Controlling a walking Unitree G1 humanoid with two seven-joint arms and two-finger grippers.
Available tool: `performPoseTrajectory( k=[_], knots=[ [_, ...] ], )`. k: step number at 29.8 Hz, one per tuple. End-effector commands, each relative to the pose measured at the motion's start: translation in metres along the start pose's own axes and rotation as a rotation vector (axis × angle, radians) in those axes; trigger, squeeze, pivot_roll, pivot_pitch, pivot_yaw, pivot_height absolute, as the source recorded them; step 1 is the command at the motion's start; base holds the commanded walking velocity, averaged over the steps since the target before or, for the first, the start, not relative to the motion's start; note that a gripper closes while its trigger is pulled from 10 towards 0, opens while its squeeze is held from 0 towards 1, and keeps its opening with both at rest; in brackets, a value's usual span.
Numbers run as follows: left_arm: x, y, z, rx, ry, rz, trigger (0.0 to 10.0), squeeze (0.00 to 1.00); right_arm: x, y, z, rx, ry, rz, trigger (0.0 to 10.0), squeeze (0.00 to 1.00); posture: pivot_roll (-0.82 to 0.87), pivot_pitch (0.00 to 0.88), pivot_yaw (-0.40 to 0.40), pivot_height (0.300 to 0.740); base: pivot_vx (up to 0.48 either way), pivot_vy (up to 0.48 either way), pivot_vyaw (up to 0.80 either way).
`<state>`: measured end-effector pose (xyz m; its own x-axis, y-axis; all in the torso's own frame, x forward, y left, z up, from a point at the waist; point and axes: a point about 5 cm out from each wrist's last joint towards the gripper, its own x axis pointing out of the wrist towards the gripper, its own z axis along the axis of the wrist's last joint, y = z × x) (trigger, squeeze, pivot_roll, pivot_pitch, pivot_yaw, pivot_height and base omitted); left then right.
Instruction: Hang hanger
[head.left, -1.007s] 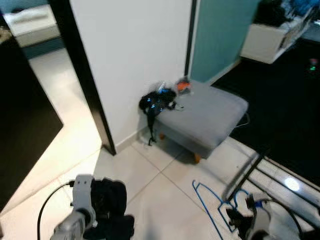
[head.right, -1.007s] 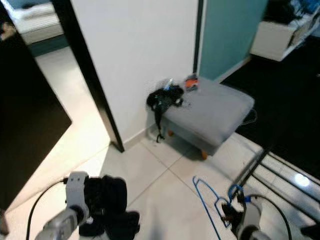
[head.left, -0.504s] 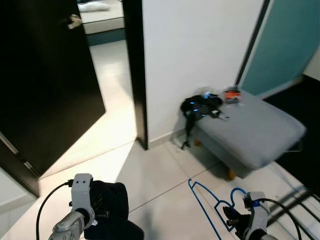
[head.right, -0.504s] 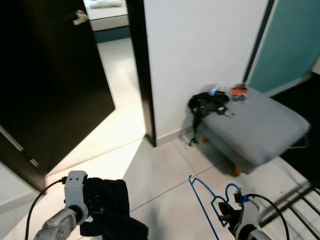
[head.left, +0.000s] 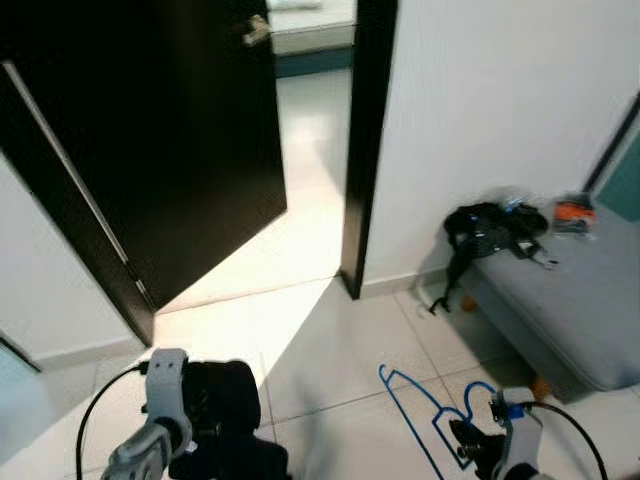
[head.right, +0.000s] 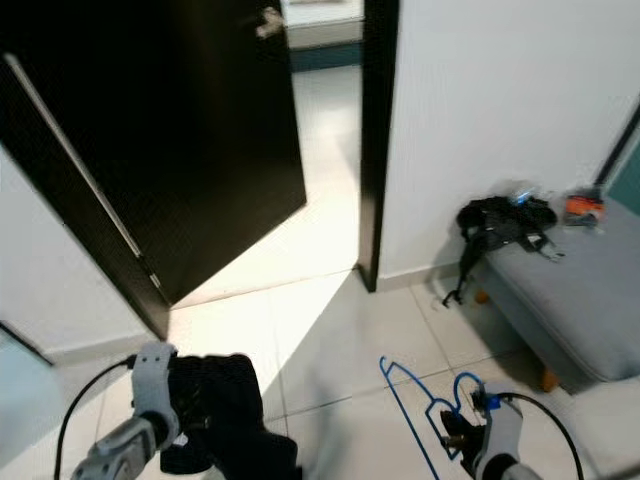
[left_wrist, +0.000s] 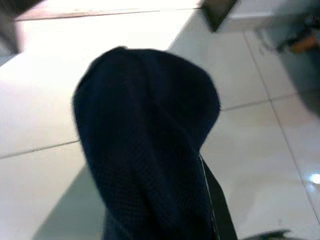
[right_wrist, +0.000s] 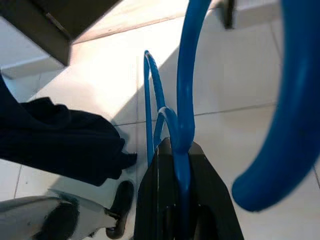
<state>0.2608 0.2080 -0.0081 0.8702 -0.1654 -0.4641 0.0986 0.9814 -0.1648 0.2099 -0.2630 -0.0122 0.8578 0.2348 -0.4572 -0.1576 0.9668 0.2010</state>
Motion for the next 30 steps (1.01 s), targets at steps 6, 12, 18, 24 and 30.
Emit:
performPoseTrajectory(
  k=[6,12,18,24,30],
  knots=[
    [-0.0019,0.0030,-0.0010,0.006,-0.001,0.006,10.0,0.00,-0.0041,0.0014,-0.0091,-0.003,0.029,0.009,10.0,0.00,0.00,0.116,0.007,0.740,0.000,0.000,0.78],
    [-0.0023,0.0028,-0.0018,0.005,-0.001,0.007,10.0,0.00,-0.0043,0.0021,-0.0095,-0.003,0.030,0.014,10.0,0.00,0.00,0.112,0.005,0.740,0.000,0.000,0.78],
    [-0.0024,0.0032,-0.0024,0.005,0.002,0.006,10.0,0.00,-0.0043,0.0026,-0.0102,-0.002,0.032,0.017,10.0,0.00,0.00,0.105,0.007,0.740,0.000,0.000,0.79],
    [-0.0028,0.0036,-0.0037,0.005,0.005,0.006,10.0,0.00,-0.0049,0.0028,-0.0117,-0.001,0.035,0.020,10.0,0.00,0.00,0.100,0.006,0.740,0.000,0.000,0.78],
    [-0.0031,0.0036,-0.0049,0.005,0.007,0.005,10.0,0.00,-0.0057,0.0029,-0.0130,0.000,0.039,0.024,10.0,0.00,0.00,0.094,0.005,0.740,0.000,0.000,0.78]
  ],
)
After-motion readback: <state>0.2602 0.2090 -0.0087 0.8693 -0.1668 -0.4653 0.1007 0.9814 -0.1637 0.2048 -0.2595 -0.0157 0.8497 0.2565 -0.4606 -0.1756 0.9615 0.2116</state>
